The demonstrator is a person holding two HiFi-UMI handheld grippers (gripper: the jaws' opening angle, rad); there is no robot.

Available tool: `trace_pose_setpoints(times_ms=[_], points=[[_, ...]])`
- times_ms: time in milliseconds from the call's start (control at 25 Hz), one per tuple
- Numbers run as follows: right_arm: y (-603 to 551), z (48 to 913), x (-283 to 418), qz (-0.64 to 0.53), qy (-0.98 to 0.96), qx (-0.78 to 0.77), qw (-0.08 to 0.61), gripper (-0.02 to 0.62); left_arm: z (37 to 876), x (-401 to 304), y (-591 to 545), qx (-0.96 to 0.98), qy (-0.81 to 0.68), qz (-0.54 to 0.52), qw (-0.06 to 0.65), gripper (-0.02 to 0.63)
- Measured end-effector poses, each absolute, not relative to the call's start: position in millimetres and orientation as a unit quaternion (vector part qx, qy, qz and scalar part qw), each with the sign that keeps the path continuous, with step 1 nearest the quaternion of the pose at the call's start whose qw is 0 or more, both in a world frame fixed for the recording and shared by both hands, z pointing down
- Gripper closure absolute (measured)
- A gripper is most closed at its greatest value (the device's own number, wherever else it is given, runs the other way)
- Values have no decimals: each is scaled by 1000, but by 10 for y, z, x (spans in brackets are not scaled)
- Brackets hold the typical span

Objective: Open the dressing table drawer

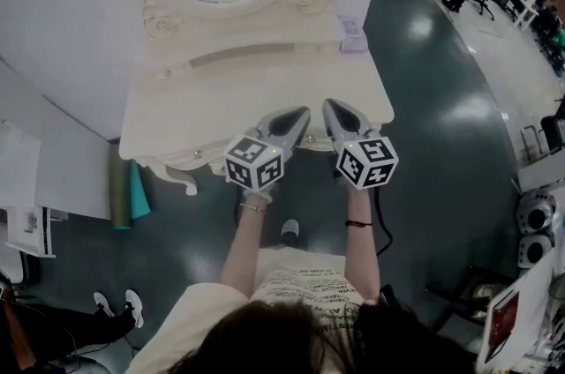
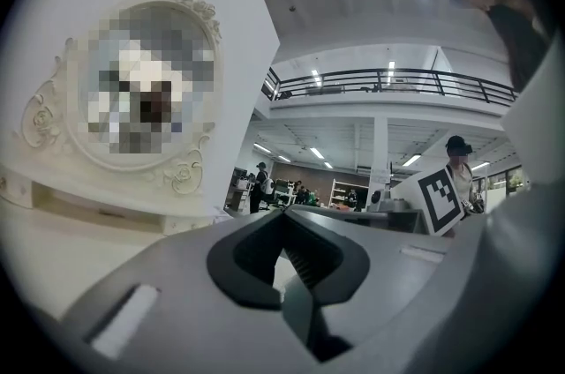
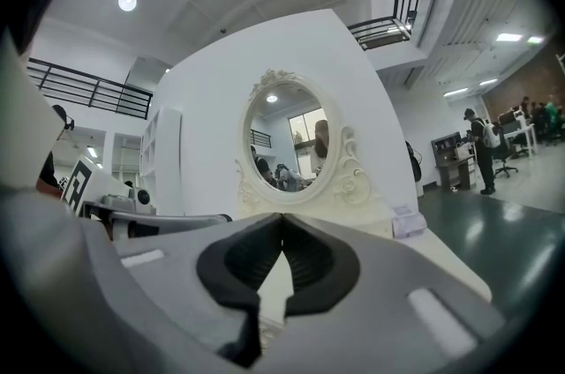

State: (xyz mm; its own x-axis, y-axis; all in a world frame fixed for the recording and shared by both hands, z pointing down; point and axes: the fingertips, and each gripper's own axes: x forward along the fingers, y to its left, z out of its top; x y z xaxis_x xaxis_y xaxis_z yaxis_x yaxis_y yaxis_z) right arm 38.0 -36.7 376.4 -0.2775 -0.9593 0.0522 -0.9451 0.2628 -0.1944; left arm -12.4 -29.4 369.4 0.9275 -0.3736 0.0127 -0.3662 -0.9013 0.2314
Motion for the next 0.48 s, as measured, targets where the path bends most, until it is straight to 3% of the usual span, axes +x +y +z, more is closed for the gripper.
trace_pose_setpoints(times_ms=[480], points=[[-878, 3841, 481, -98, 790, -604, 31, 592, 3725, -12, -819, 976, -183, -19, 116, 606]])
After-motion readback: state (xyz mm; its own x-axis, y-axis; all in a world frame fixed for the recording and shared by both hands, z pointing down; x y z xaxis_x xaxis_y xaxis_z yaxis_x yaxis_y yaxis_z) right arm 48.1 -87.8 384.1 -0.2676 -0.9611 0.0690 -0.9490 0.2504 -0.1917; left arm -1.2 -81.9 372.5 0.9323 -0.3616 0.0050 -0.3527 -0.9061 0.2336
